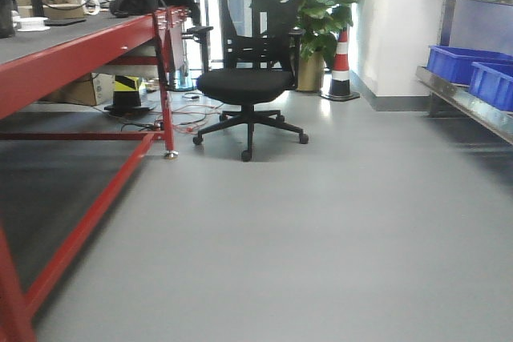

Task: Grab block from conveyor and place in blue bin
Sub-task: 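Drive toward the steel shelf rack of blue bins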

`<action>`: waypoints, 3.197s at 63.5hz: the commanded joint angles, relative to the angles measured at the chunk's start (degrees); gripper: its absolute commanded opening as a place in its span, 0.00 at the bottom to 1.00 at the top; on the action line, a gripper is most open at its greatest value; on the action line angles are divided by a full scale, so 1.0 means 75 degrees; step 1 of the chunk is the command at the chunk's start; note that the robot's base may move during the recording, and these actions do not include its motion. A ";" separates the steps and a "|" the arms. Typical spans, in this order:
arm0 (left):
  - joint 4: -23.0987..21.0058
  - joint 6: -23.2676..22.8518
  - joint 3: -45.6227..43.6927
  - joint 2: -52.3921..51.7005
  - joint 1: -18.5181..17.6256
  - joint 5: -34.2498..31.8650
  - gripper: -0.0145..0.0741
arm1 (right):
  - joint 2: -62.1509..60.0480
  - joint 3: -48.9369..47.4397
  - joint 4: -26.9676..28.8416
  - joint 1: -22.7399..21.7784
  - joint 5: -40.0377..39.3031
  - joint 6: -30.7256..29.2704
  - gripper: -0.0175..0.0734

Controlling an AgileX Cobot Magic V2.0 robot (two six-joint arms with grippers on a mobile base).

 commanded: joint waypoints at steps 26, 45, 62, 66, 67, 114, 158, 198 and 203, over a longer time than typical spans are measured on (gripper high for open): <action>-0.0025 -0.0003 -0.0011 -0.0025 -0.0036 -0.0106 0.04 | -0.0047 0.0012 -0.0030 0.0015 -0.0183 -0.0006 0.02; -0.0025 -0.0003 -0.0011 -0.0025 -0.0036 -0.0106 0.04 | -0.0047 0.0012 -0.0030 0.0015 -0.0183 -0.0006 0.02; -0.0025 -0.0003 -0.0011 -0.0025 -0.0036 -0.0106 0.04 | -0.0047 0.0012 -0.0030 0.0015 -0.0183 -0.0006 0.02; -0.0025 -0.0003 -0.0011 -0.0025 -0.0036 -0.0106 0.04 | -0.0047 0.0012 -0.0030 0.0015 -0.0183 -0.0006 0.02; -0.0025 -0.0003 -0.0011 -0.0025 -0.0036 -0.0106 0.04 | -0.0047 0.0012 -0.0030 0.0015 -0.0183 -0.0006 0.02; -0.0025 -0.0003 -0.0011 -0.0025 -0.0036 -0.0106 0.04 | -0.0047 0.0012 -0.0030 0.0015 -0.0183 -0.0006 0.02; -0.0025 -0.0003 -0.0011 -0.0025 -0.0036 -0.0106 0.04 | -0.0047 0.0012 -0.0030 0.0015 -0.0183 -0.0006 0.02; -0.0025 -0.0003 -0.0011 -0.0025 -0.0036 -0.0106 0.04 | -0.0047 0.0012 -0.0030 0.0015 -0.0183 -0.0006 0.02; -0.0025 -0.0003 -0.0011 -0.0025 -0.0036 -0.0106 0.04 | -0.0047 0.0012 -0.0030 0.0015 -0.0183 -0.0006 0.02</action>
